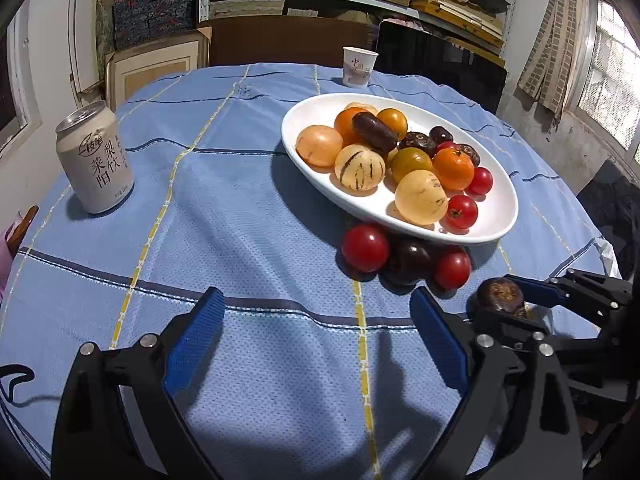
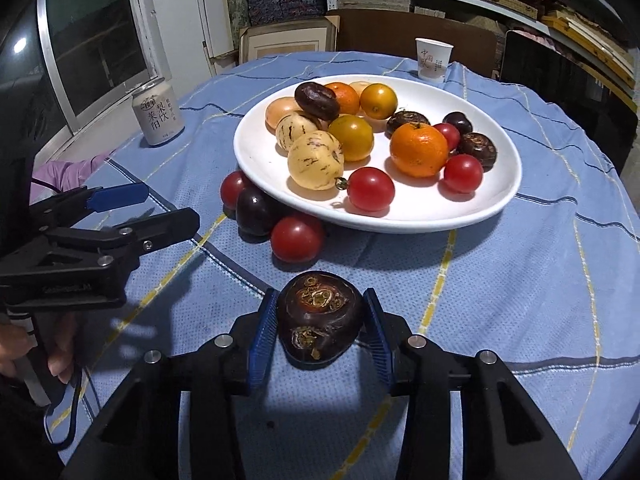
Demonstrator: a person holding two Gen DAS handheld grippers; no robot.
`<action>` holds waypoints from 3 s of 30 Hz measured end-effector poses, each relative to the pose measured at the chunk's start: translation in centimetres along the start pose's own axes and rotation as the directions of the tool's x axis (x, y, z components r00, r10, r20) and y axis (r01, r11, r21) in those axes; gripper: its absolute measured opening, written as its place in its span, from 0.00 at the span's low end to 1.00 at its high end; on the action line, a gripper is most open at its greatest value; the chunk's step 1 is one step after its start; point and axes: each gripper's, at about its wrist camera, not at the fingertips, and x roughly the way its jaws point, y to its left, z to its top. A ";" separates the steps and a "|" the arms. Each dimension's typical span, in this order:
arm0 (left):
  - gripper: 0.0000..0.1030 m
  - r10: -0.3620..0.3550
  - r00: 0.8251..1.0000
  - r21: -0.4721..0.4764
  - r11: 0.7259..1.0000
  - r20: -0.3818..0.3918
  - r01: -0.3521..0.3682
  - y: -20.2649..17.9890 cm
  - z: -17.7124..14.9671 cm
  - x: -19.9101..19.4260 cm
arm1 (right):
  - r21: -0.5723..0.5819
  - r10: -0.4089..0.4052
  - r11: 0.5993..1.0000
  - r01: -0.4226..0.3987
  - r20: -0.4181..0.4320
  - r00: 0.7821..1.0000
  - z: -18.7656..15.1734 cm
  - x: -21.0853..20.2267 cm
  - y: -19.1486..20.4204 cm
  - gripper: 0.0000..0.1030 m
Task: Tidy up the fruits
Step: 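Grasp another dark brown fruit with the right gripper while the left grasps a red tomato, then carry the brown fruit and red tomato onto the plate and open both grippers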
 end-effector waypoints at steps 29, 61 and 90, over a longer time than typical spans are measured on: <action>0.95 0.112 0.990 -0.039 0.992 -0.080 -0.116 3.1 1.3 -0.5 | 0.030 0.066 0.997 -0.069 0.074 0.995 -1.3 -2.6 -1.0 0.43; 0.29 0.018 0.998 0.130 0.991 -0.053 -0.011 -1.2 1.9 3.5 | 0.062 0.060 0.996 -0.065 0.069 0.996 -1.4 -2.4 -1.5 0.43; 0.29 0.019 1.000 0.116 0.993 -0.017 -0.017 -1.0 1.7 2.4 | 0.069 0.018 0.997 -0.026 0.102 0.995 -1.6 -3.3 -1.6 0.43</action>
